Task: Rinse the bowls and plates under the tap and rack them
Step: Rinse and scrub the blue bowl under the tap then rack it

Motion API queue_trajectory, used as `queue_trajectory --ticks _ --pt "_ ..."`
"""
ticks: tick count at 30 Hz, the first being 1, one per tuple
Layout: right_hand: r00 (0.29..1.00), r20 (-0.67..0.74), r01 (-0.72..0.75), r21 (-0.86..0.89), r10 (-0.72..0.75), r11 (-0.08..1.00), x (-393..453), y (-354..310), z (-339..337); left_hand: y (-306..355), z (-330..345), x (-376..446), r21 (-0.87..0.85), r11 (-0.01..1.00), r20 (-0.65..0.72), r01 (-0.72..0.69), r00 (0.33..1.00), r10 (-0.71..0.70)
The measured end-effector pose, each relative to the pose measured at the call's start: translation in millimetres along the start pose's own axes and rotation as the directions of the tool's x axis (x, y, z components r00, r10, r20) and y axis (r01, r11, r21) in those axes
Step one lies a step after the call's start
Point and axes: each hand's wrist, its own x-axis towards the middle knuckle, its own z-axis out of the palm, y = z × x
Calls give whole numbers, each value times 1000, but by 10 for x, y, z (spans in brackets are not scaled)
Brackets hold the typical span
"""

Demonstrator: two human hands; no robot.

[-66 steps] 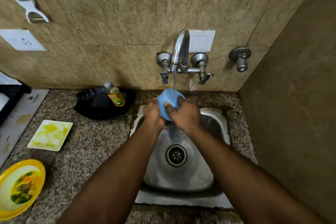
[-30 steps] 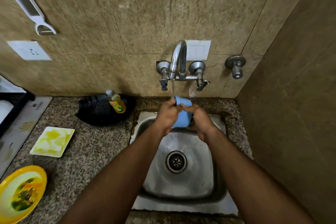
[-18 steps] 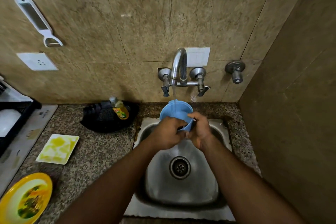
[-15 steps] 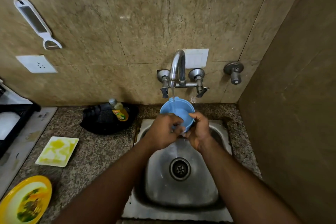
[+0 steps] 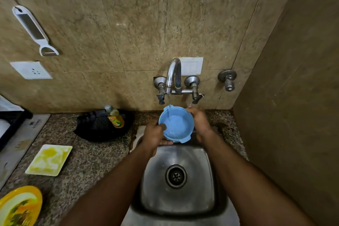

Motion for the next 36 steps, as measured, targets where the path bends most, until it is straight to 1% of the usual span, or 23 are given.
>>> queue_trajectory --ticks 2,3,4,6,8,10,13,14,15,16,18,19,20,22,24,25,27,28,30,31,32,34,36 --pt "981 -93 141 -241 -167 960 63 -180 19 -23 21 11 7 1000 7 -10 1000 10" --pt "972 -115 154 -350 -205 924 53 -252 25 -34 21 10 8 1000 10 -1 1000 1" --pt "966 -117 159 -434 -231 887 41 -274 20 -40 16 4 2 1000 7 13 1000 -13" --pt "951 -59 221 -555 -303 802 -17 -233 -34 -45 12 14 -18 999 -12 28 1000 -28" --pt "938 14 270 -657 -346 704 -24 -141 -109 -26 19 19 -24 999 -25 25 999 -26" --pt "932 24 258 -745 -362 615 32 -119 -193 -4 40 27 -6 1000 -28 23 999 -23" --pt "900 63 294 -819 -432 493 65 -100 -293 20 74 42 -8 1000 -36 22 999 -23" --pt "893 71 302 -827 -444 475 23 -83 -304 18 82 51 -14 1000 -39 23 999 -24" --pt "904 67 293 -818 -422 495 4 -22 -309 12 84 57 -23 999 -40 25 999 -26" --pt "929 60 270 -785 -365 557 -29 28 -301 4 78 57 -38 999 -38 25 999 -27" --pt "991 27 119 -612 -129 782 -69 111 -263 -3 51 43 -66 998 -30 23 999 -25" --pt "1000 28 5 -501 10 866 -90 145 -252 -15 28 37 -83 996 -27 25 999 -27" --pt "988 53 -109 -415 143 904 -120 166 -253 -36 -2 27 -99 995 -22 30 999 -32" --pt "937 138 -259 -342 322 903 -223 180 -295 -119 -67 6 -82 995 7 63 998 -63" --pt "913 156 -302 -358 376 883 -272 234 -369 -279 -133 -14 -13 990 67 138 988 -137" --pt "922 124 -293 -394 366 871 -270 265 -382 -361 -163 -35 28 984 98 177 979 -179" --pt "961 50 -205 -527 271 825 -269 309 -382 -496 -206 -46 77 970 128 231 962 -240" --pt "982 42 -119 -628 186 769 -267 329 -375 -541 -218 -43 77 964 131 255 956 -264" --pt "995 96 73 -821 10 566 -289 372 -350 -584 -231 -24 51 954 133 295 945 -300" --pt "988 140 158 -868 -73 470 -309 402 -338 -597 -233 -12 28 950 125 312 942 -313" --pt "970 192 236 -883 -148 405 -340 420 -326 -604 -237 3 -5 945 114 326 939 -323" --pt "917 302 377 -869 -260 320 -413 470 -305 -603 -258 4 -85 938 94 335 940 -327" --pt "862 402 479 -846 -309 234 -492 503 -301 -581 -286 -22 -134 936 96 326 944 -315"
